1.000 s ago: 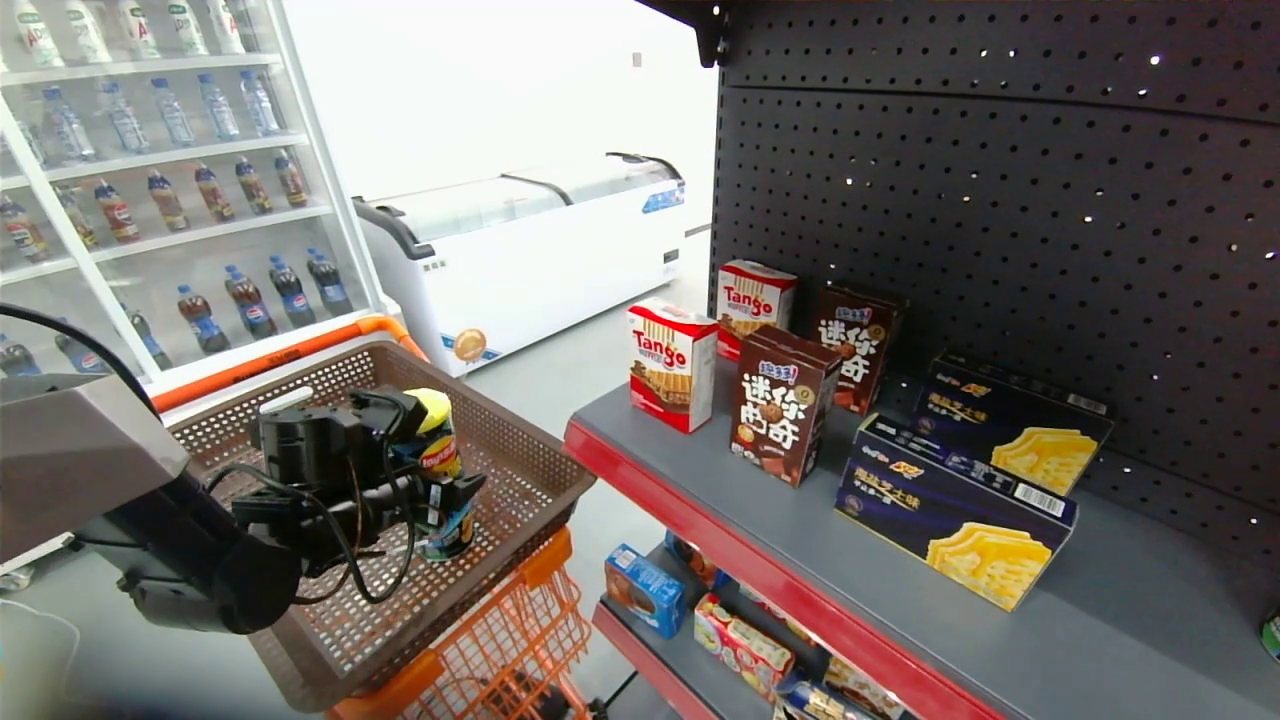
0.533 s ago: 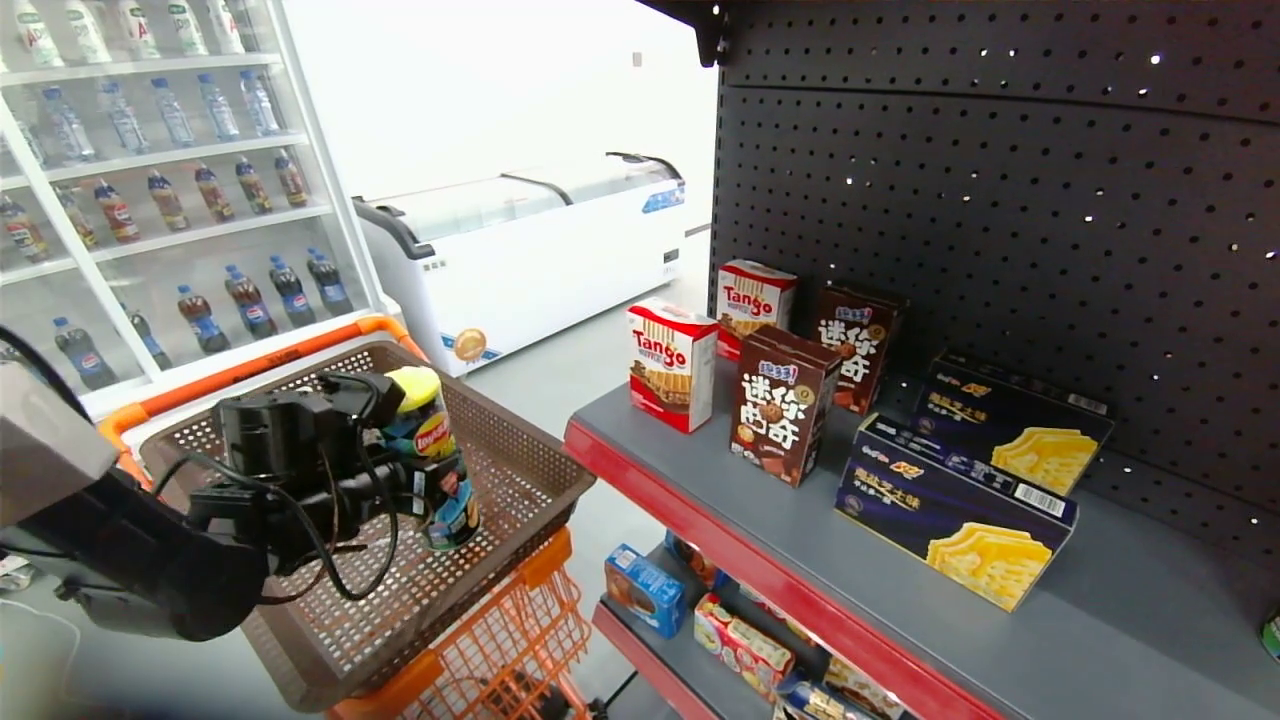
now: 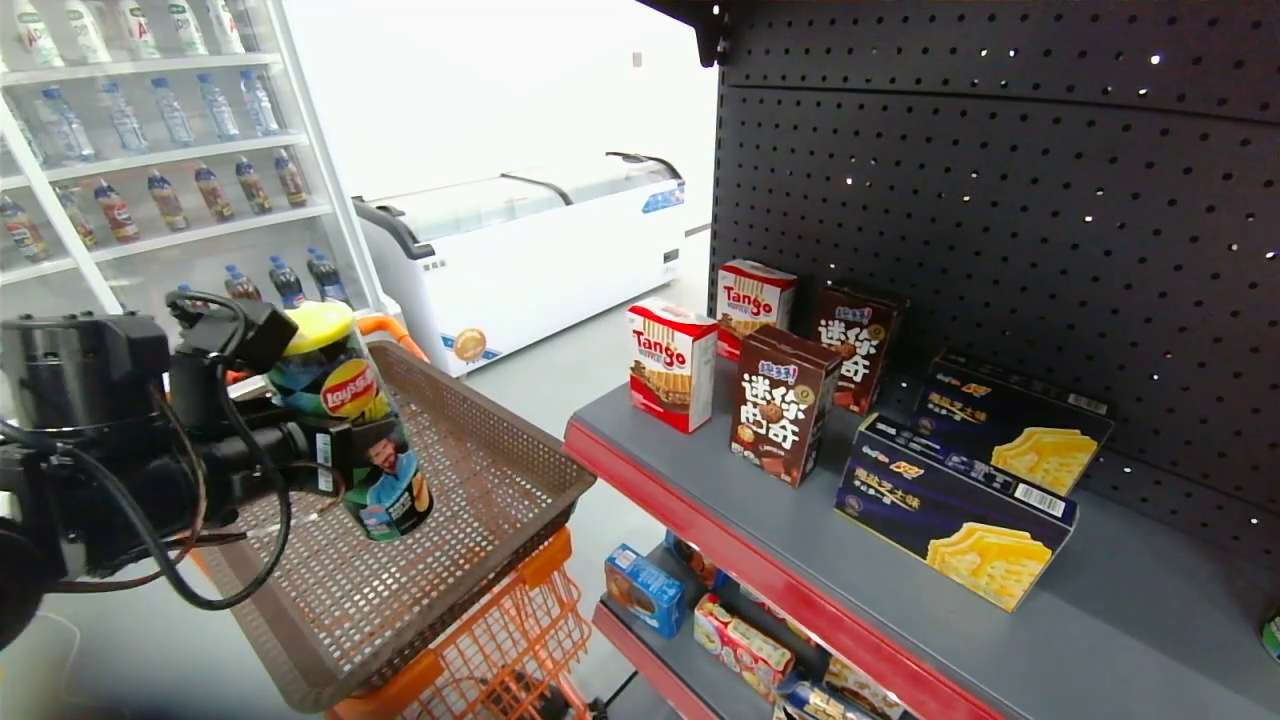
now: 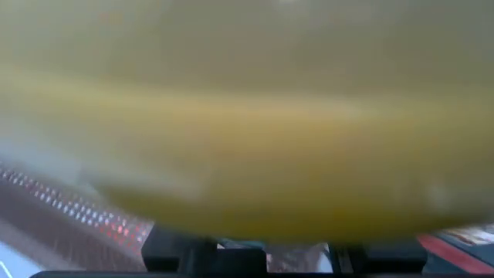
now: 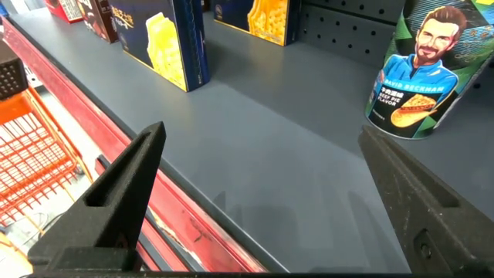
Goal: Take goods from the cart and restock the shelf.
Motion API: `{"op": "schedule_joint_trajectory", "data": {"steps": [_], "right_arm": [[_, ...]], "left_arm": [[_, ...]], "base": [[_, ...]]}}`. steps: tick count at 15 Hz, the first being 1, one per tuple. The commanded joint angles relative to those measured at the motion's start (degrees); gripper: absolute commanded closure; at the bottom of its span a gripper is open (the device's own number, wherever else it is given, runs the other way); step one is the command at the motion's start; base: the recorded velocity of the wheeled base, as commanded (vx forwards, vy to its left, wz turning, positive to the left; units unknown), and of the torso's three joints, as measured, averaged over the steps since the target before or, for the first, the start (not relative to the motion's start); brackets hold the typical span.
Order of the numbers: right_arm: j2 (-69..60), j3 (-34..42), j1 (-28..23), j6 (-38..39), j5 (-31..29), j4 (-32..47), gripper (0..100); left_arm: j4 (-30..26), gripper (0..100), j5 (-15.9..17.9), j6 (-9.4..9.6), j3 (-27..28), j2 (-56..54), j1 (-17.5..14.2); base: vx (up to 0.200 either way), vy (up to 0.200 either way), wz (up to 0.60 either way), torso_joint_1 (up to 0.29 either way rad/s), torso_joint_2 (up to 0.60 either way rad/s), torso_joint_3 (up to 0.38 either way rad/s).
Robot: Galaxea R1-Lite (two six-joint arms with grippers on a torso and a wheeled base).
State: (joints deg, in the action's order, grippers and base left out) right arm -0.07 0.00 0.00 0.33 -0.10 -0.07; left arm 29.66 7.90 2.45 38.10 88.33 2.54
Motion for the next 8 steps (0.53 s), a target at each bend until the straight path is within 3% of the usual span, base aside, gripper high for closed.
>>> {"op": "schedule_joint_trajectory", "data": {"steps": [1, 2, 8], "right_arm": [[0.1, 0.0, 0.0, 0.0, 0.0, 0.1, 0], [0.1, 0.0, 0.0, 0.0, 0.0, 0.0, 0], [0.1, 0.0, 0.0, 0.0, 0.0, 0.0, 0]], "left_arm": [[-8.4, 100, 0.7, -4.74, -1.8, -13.7, 1.4], [-8.6, 100, 1.1, -5.97, -2.7, -15.8, 2.6], [-13.3, 100, 3.8, -5.26, -13.0, -31.3, 2.7]], "base": [[0.000, 0.000, 0.00, 0.000, 0.00, 0.000], [0.000, 0.000, 0.00, 0.000, 0.00, 0.000], [0.000, 0.000, 0.00, 0.000, 0.00, 0.000]]}}
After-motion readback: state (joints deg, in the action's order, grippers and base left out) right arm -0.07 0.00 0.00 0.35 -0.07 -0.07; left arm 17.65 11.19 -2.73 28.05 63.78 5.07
